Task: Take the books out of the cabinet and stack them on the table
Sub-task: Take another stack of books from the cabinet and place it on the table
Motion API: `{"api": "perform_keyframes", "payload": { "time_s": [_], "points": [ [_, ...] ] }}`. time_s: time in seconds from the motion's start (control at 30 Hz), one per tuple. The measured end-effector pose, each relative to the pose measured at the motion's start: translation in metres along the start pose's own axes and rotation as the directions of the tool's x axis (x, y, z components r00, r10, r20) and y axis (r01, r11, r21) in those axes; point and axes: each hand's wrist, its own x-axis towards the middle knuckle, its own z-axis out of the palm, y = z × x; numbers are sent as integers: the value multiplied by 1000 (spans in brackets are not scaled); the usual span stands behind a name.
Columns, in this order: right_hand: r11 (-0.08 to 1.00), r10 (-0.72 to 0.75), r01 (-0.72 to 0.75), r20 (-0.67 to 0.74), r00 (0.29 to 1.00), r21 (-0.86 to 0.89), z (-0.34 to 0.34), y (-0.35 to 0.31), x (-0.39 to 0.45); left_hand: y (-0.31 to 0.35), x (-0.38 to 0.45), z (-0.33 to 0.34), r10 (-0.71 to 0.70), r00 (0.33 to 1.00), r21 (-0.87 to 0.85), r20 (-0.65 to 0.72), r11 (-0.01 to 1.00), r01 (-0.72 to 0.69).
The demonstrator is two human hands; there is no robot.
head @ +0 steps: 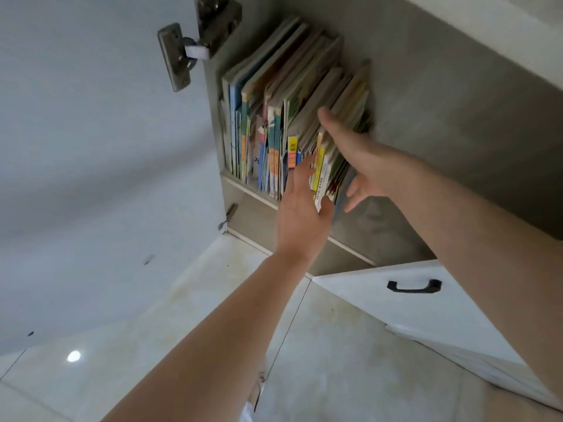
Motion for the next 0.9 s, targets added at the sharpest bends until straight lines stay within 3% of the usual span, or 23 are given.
{"api": "perform_keyframes", "payload": {
  "time_s": [0.1,0.23,0.37,0.47,0.67,0.8,0.9],
  "points": [
    [995,-12,6,-57,998,-103,6,5,11,-2,2,2,-3,1000,-17,9,1000,4],
    [993,-71,65,-65,995,-96,1,8,19,3,7,5,-5,997,-41,74,999,8],
    [994,-96,89,-92,991,-70,-21,14,10,-5,6,15,101,994,4,43,995,-101],
    [996,-89,88,-17,996,-31,-35,18,2,-13,3,28,151,985,90,84,983,-158],
    [997,-63,61,-54,997,-42,-44,19,7,-21,8,70,-17,985,182,171,983,-14],
    [995,-78,72,-84,993,-69,-42,23,15,-36,23,87,-103,987,203,127,976,75],
    [995,-83,77,-79,993,-71,-42,23,18,-46,26,94,-55,997,219,46,975,43]
  ]
}}
